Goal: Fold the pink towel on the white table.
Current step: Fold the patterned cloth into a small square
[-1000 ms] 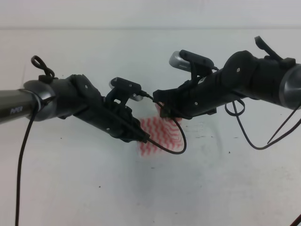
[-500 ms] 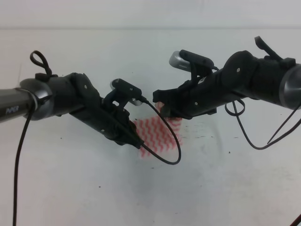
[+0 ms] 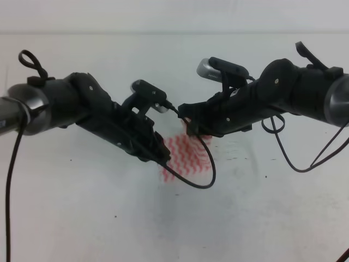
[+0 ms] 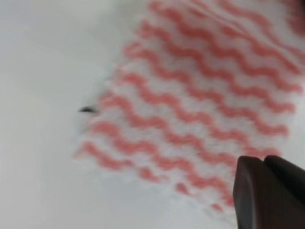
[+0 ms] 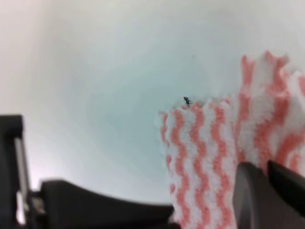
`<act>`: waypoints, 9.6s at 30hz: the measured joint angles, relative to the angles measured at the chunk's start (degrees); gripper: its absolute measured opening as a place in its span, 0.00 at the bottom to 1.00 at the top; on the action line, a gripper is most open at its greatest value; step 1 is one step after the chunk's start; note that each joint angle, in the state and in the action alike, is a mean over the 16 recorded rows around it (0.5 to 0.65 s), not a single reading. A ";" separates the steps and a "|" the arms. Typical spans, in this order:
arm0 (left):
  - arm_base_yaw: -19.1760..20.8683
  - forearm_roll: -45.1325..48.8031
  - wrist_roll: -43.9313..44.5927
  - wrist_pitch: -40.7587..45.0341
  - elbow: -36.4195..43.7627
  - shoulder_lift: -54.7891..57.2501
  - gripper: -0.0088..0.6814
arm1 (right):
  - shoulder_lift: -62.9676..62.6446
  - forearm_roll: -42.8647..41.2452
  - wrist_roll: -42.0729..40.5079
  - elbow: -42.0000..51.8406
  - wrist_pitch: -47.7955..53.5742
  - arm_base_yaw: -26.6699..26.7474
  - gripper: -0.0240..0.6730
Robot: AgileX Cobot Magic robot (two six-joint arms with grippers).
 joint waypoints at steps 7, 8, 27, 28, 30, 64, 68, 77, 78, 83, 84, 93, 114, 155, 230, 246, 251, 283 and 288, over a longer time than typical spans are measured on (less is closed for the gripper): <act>-0.01 -2.44 2.91 1.84 0.01 1.36 0.01 | 0.04 -0.19 0.00 0.00 -0.13 -0.02 0.01; 0.00 -2.60 3.07 1.97 0.01 1.71 0.01 | 0.00 -0.20 0.00 0.00 -0.14 -0.02 0.01; -0.03 -3.84 4.12 2.41 0.03 5.28 0.01 | 0.17 0.77 -0.05 -0.02 0.11 0.00 0.02; -0.03 -3.93 4.20 2.41 0.03 5.29 0.01 | 0.17 0.89 -0.06 -0.02 0.16 0.00 0.02; -0.03 -4.14 4.39 2.41 0.03 5.29 0.01 | 0.17 1.09 -0.09 -0.02 0.28 0.01 0.02; -0.02 -5.29 5.85 2.09 -0.05 4.42 0.01 | 0.87 2.25 -1.75 -0.02 -0.23 2.15 0.02; 0.00 -4.67 6.00 1.73 -0.08 4.02 0.01 | 0.88 2.30 -2.14 -0.01 -0.25 2.15 0.02; 0.03 -3.37 6.13 1.05 -0.08 3.41 0.01 | 0.89 2.49 -2.89 0.00 -0.33 2.16 0.03; 0.03 -3.27 6.13 1.02 -0.08 3.39 0.01 | 0.89 2.52 -2.94 0.00 -0.33 2.16 0.03; 0.00 -3.19 6.19 0.86 -0.08 3.18 0.01 | 0.90 2.60 -2.99 0.00 -0.33 2.16 0.03; -0.01 -3.17 6.19 0.82 -0.08 3.11 0.01 | 0.90 2.62 -3.00 0.00 -0.31 2.16 0.03; -0.03 -1.94 4.77 -0.67 -0.08 2.73 0.01 | 0.92 2.66 -3.02 -0.02 -0.48 2.15 0.03; -0.03 7.48 -0.48 -4.85 -0.08 2.61 0.01 | 0.97 2.65 -3.03 0.00 -1.66 2.17 0.03; 11.82 -19.73 51.07 16.19 0.02 -0.03 0.01 | 0.86 3.49 -3.26 0.04 -2.10 2.21 0.01; 13.76 -27.22 41.65 12.35 -1.61 5.43 0.01 | 1.84 6.89 -6.36 0.06 -1.99 2.20 0.38; 13.73 -20.14 4.80 6.94 -1.74 4.23 0.01 | 2.62 6.49 -7.95 0.09 0.38 2.22 0.08; 11.95 -17.86 -0.18 6.33 -1.70 4.68 0.01 | 3.10 6.59 -7.96 0.09 0.17 2.26 0.05; 8.67 -17.00 0.65 -4.13 -1.64 6.04 0.01 | 4.45 6.85 -8.90 0.09 1.83 2.27 0.01; 8.71 -17.54 1.16 -4.76 -1.64 4.95 0.01 | 4.89 6.90 -8.89 0.08 2.45 2.27 0.01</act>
